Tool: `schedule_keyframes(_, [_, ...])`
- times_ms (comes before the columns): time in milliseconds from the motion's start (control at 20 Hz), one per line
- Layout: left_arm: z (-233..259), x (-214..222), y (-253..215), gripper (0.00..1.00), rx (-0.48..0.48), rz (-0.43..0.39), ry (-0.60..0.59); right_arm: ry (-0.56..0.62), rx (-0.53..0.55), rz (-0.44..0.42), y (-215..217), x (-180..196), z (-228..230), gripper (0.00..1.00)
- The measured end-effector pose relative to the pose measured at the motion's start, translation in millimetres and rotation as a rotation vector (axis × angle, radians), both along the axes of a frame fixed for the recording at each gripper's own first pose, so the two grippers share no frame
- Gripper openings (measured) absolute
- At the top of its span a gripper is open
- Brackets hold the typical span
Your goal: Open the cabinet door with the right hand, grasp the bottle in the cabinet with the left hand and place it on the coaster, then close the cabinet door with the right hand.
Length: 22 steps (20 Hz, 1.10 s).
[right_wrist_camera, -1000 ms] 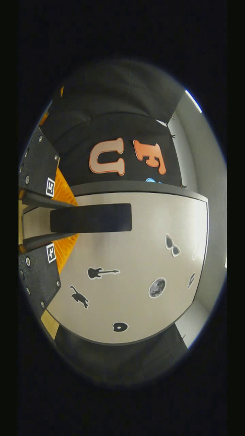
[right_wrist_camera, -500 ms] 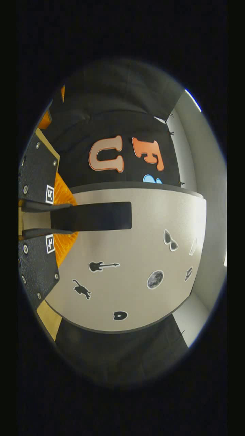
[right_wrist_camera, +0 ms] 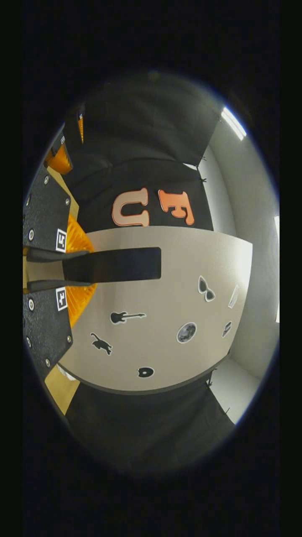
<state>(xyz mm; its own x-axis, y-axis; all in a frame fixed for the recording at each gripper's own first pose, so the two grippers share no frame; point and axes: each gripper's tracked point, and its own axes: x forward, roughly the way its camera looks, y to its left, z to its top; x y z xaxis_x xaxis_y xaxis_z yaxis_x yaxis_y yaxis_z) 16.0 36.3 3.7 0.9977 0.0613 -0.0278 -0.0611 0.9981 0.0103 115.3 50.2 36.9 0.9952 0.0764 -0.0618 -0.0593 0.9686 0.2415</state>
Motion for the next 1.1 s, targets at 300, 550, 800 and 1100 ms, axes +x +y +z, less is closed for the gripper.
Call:
schedule_keyframes(300, [5,-52,-47,0.94,-0.02,0.048,-0.015,-0.016,0.025,0.072,-17,-23,-1,0.16])
schedule_keyframes(550, [11,-88,-74,0.95,-0.02,0.081,-0.025,-0.014,0.032,0.072,-35,-45,-3,0.16])
schedule_keyframes(800, [20,-89,-100,0.94,-0.003,0.028,-0.041,-0.002,0.023,-0.018,-57,-50,-5,0.11])
schedule_keyframes(1100, [31,-61,-137,0.94,-0.005,-0.091,-0.063,0.01,-0.022,-0.154,-94,-57,-7,0.12])
